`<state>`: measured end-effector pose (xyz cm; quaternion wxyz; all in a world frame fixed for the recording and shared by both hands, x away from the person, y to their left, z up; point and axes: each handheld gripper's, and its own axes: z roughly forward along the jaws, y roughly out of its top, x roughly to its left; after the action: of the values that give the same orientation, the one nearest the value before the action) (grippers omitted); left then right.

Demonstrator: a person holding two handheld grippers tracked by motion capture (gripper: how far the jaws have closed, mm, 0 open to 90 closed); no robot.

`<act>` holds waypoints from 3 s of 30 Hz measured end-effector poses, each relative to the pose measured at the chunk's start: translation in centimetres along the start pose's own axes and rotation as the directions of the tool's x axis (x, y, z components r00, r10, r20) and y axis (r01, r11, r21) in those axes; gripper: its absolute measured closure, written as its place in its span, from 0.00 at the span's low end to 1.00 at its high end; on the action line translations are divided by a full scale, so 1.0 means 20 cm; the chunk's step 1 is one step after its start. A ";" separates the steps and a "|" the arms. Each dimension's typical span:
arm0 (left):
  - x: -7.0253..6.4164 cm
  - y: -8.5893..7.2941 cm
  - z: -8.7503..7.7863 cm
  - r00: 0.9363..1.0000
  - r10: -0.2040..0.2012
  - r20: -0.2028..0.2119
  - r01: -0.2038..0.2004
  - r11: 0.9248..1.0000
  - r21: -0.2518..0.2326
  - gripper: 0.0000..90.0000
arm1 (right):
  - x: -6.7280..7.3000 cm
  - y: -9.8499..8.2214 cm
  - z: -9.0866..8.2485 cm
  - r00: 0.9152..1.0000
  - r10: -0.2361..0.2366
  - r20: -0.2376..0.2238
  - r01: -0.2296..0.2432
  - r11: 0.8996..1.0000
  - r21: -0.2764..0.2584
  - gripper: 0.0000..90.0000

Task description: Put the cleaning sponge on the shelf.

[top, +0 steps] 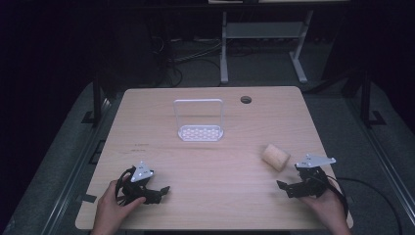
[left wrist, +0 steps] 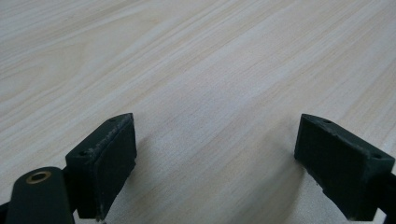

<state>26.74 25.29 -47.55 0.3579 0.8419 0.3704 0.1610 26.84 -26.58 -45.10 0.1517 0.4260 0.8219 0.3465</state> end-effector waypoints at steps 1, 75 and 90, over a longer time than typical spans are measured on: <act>0.00 0.00 0.00 1.000 0.001 0.000 -0.001 1.000 0.001 0.13 | 0.00 0.00 0.00 1.000 0.002 -0.002 -0.002 1.000 -0.001 0.07; 0.00 0.00 0.00 1.000 0.004 0.000 -0.004 1.000 0.003 0.13 | -0.15 0.31 0.24 1.000 -0.011 -0.019 0.012 0.997 0.073 0.08; 0.00 0.00 0.00 1.000 0.004 0.000 -0.004 1.000 0.003 0.13 | -0.15 0.30 0.28 0.999 -0.033 -0.012 0.034 0.993 0.113 0.22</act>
<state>26.74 25.32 -47.53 0.3562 0.8432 0.3690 0.1609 35.27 -24.03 -45.05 0.1289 0.4185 0.8479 0.2988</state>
